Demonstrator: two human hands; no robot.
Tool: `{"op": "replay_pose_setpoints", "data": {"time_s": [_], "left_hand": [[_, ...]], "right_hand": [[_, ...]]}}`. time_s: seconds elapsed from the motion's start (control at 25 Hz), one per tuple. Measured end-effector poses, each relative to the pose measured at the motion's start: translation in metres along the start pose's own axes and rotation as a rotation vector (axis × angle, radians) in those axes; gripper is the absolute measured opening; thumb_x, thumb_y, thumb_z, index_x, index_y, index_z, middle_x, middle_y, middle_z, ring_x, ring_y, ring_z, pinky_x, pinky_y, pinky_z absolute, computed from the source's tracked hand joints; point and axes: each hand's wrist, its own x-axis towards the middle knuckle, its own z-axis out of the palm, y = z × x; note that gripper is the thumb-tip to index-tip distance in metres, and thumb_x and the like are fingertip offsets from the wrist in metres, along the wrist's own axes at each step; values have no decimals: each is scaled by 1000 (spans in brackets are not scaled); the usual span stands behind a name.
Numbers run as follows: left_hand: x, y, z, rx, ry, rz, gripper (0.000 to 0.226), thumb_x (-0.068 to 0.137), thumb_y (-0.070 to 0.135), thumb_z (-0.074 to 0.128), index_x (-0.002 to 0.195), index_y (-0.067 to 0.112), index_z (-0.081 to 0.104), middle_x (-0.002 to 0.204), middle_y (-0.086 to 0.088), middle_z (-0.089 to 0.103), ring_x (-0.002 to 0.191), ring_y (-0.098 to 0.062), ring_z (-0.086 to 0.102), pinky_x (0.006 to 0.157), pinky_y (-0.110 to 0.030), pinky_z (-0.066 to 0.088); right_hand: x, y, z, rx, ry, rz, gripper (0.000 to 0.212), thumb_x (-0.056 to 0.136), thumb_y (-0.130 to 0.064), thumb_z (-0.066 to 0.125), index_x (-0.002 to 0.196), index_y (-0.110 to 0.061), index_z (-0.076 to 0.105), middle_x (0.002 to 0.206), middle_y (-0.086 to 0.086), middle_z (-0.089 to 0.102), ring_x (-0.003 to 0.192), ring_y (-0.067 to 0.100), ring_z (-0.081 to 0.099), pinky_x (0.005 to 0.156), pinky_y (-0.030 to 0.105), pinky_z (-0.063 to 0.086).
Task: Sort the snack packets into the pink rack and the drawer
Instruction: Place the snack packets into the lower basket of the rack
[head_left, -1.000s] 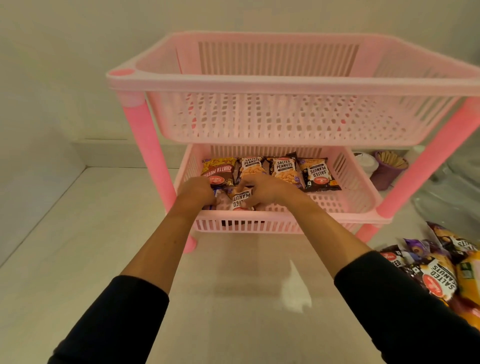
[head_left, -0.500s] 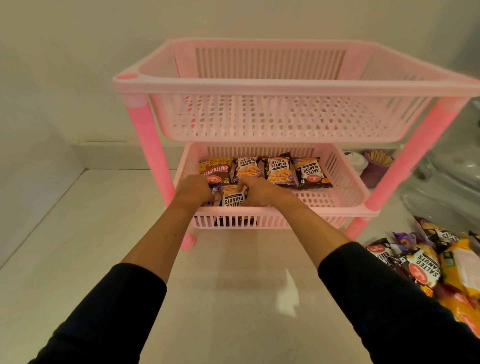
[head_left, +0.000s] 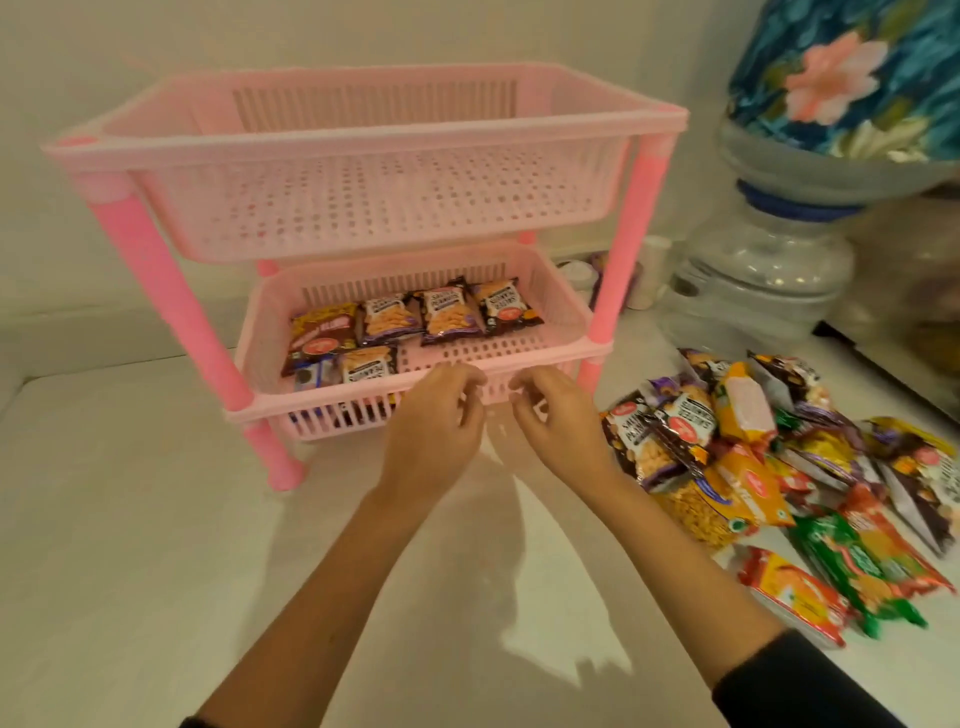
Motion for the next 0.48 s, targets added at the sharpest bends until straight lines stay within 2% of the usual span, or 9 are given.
{"op": "replay_pose_setpoints", "data": {"time_s": [0.12,0.24,0.28,0.36,0.44,0.48], "left_hand": [[-19,27,54,-131,-215,-207,18,86,15,54,101,19,64,97,4,67,79,-15,62,71,-31,50],[-20,43,109,-156,-542,-448,25,91,25,52,113,18,61,109,0,66,98,-20,62,83,-32,49],[-19,51,125,-165,-592,-491,25,92,27,52,113,17,61,110,-1,66,101,-21,61,84,-32,48],[-16,71,149,-201,-592,-481,18,91,25,54,101,17,66,104,-1,68,98,-20,62,80,-30,46],[-10,119,194,-259,-589,-399,15,88,25,59,91,14,69,96,-2,69,91,-18,63,75,-29,45],[-9,123,197,-265,-611,-304,19,87,30,62,95,13,68,96,-3,68,89,-18,62,75,-29,45]], "right_hand": [[-32,48,-37,-224,38,141,18,80,-5,62,97,-6,65,97,12,63,91,31,58,80,40,44],[-43,89,-80,-470,97,344,28,83,-18,60,110,-13,62,116,15,55,109,36,49,88,46,43],[-46,102,-95,-538,112,396,31,84,-23,60,114,-15,61,120,16,51,111,39,46,89,48,43],[-47,127,-124,-574,101,493,38,84,-30,62,119,-18,56,124,16,45,113,42,42,91,52,41],[-51,179,-172,-445,17,562,47,83,-33,64,124,-15,51,125,17,42,112,42,44,94,48,40],[-49,185,-175,-335,-14,572,50,83,-35,66,125,-14,50,124,16,42,110,39,47,93,43,42]]}}
